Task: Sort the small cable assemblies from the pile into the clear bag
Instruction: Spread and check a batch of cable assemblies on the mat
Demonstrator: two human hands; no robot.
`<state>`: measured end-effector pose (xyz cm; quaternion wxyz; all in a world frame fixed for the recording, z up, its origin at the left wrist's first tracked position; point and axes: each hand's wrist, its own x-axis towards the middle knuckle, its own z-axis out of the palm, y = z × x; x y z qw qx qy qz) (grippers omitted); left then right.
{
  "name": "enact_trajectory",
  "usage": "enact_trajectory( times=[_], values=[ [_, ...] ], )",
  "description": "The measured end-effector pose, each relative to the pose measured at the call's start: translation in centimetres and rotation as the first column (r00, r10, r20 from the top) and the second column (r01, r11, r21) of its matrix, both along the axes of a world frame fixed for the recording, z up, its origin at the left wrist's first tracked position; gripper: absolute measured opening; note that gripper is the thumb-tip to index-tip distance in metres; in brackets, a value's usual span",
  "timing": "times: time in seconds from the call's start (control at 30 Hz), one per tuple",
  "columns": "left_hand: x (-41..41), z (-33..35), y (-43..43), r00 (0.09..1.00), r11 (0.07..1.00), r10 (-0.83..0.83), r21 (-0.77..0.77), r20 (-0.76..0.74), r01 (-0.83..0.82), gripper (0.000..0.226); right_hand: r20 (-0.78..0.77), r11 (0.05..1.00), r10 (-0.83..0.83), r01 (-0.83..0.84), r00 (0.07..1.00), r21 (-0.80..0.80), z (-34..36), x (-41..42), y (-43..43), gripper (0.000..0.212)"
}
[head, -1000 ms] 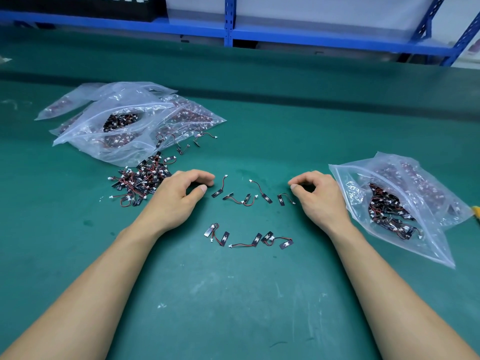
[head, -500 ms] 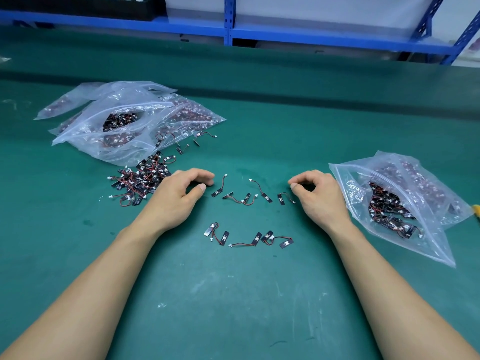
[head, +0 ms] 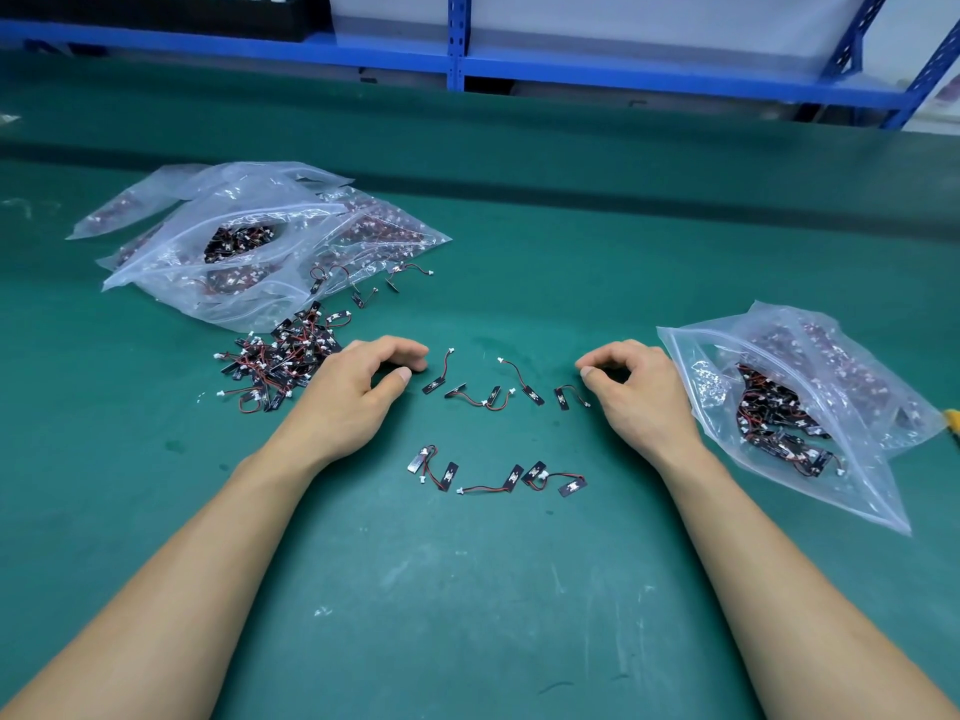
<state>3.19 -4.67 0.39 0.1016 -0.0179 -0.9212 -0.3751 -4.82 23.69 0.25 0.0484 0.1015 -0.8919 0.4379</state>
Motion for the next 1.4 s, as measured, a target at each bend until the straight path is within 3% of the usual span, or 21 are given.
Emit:
enact_trajectory(
  times=[1.4],
  values=[
    [-0.20,-0.49,-0.26,1.000,1.000,-0.005,0.008,-0.020,0.006,0.036,0.000,1.000,-0.003,0.003,1.000,0.015,0.01,0.01,-0.01,0.017]
  ],
)
